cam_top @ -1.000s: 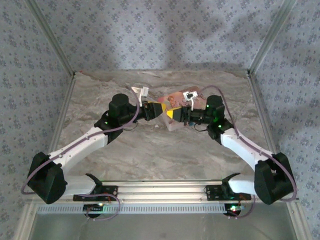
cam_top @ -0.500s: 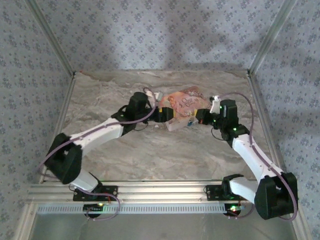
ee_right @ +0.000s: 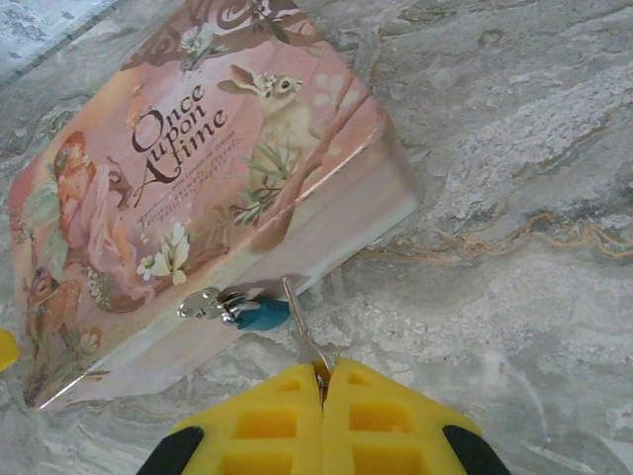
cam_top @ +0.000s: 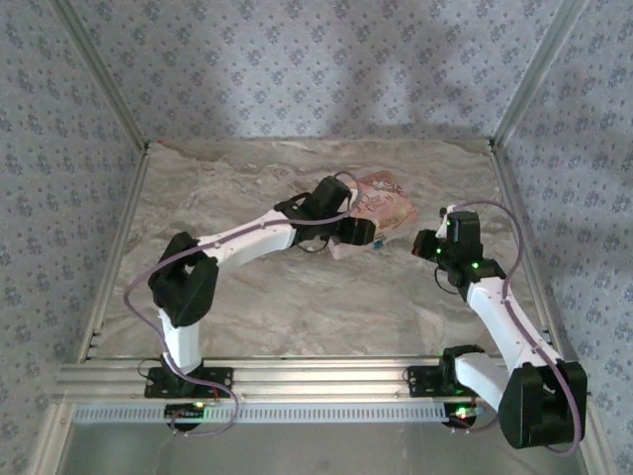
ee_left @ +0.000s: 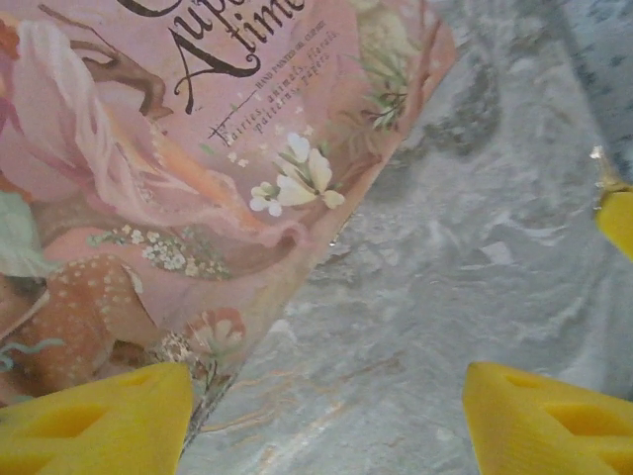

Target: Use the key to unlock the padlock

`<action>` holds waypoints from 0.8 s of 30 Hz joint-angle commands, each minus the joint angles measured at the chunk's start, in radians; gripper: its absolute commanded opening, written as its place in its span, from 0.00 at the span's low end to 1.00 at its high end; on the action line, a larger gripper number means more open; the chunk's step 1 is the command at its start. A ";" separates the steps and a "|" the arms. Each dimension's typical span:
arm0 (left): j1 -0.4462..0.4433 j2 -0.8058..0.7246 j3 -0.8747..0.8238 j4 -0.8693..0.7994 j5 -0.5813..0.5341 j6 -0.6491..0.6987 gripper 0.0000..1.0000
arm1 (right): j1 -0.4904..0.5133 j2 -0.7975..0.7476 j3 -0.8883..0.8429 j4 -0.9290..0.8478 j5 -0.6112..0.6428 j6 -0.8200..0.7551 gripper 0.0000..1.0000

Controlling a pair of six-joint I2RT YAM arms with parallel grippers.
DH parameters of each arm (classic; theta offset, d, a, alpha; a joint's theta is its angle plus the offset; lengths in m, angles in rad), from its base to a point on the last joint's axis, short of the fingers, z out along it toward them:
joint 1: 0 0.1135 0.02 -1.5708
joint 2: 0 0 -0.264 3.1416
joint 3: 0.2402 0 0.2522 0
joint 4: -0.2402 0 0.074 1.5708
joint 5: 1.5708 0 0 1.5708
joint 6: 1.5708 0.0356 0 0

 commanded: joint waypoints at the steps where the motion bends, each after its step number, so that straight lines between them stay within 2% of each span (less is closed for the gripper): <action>1: -0.026 0.044 0.078 -0.201 -0.111 0.064 0.73 | -0.009 -0.003 -0.014 -0.024 0.028 -0.008 0.00; 12: -0.025 0.060 0.092 -0.323 -0.199 0.088 0.75 | -0.014 0.005 -0.008 -0.024 0.026 -0.016 0.00; 19: 0.028 0.028 0.045 -0.338 -0.241 0.110 0.76 | -0.014 0.011 -0.009 -0.017 0.004 -0.020 0.00; 24: 0.108 -0.005 -0.008 -0.338 -0.257 0.120 0.77 | -0.010 0.032 0.001 0.016 -0.129 -0.066 0.00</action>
